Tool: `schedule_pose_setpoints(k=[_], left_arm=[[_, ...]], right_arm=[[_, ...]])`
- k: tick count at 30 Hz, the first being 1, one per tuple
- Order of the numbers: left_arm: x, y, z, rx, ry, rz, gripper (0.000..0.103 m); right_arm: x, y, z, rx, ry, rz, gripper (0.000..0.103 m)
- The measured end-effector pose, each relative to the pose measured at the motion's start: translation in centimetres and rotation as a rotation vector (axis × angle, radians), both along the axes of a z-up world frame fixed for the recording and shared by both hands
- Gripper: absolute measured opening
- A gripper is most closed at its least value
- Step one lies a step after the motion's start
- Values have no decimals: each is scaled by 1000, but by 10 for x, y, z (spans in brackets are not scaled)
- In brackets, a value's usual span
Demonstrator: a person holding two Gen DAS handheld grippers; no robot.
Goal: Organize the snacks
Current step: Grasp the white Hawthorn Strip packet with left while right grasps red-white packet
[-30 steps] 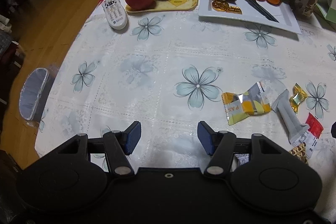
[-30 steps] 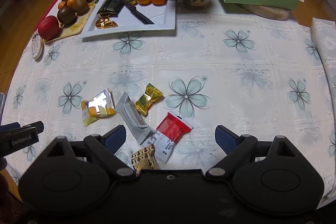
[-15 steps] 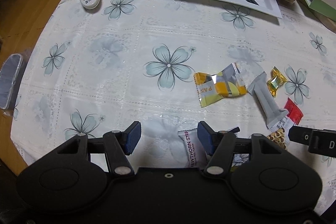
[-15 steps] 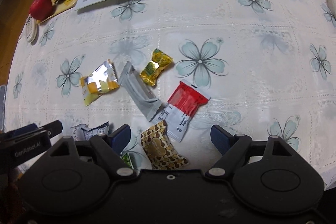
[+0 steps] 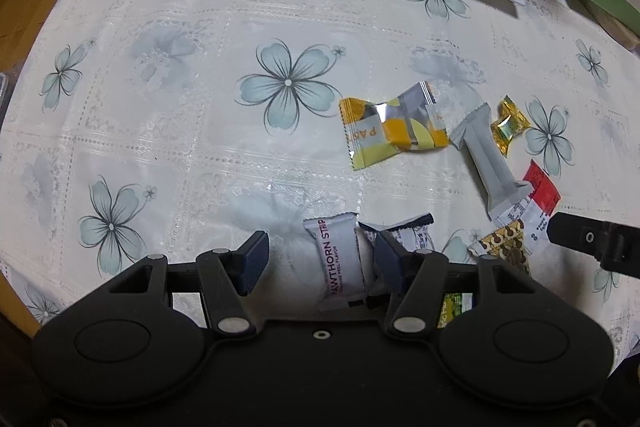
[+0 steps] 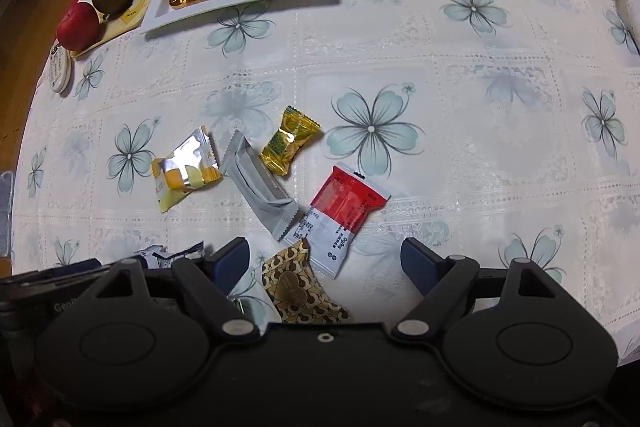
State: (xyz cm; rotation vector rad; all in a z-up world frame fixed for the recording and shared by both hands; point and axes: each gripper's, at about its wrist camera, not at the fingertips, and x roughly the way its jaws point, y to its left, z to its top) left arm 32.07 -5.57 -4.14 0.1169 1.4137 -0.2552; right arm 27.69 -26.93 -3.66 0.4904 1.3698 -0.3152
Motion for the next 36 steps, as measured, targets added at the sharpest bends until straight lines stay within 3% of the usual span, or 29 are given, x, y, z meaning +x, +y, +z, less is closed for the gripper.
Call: schedule_pose_setpoints(k=[3, 8, 13, 18, 27, 36], left_arm=[[-5, -2, -8, -1, 34, -2, 63], [-11, -7, -12, 14, 36, -12, 63], [-14, 2, -12, -8, 52, 16, 63], [-15, 13, -14, 2, 56, 42, 62], [-12, 12, -22, -2, 77, 53, 62], [-15, 4, -28, 12, 74, 50, 60]], right_arm=[[-2, -9, -9, 32, 22, -63, 86], [-1, -14, -16, -17, 31, -118, 80], [6, -8, -26, -58, 52, -111, 75], [16, -5, -43, -28, 95, -132, 68], [33, 11, -54, -40, 72, -112, 64], [26, 4, -48, -63, 76, -75, 26]])
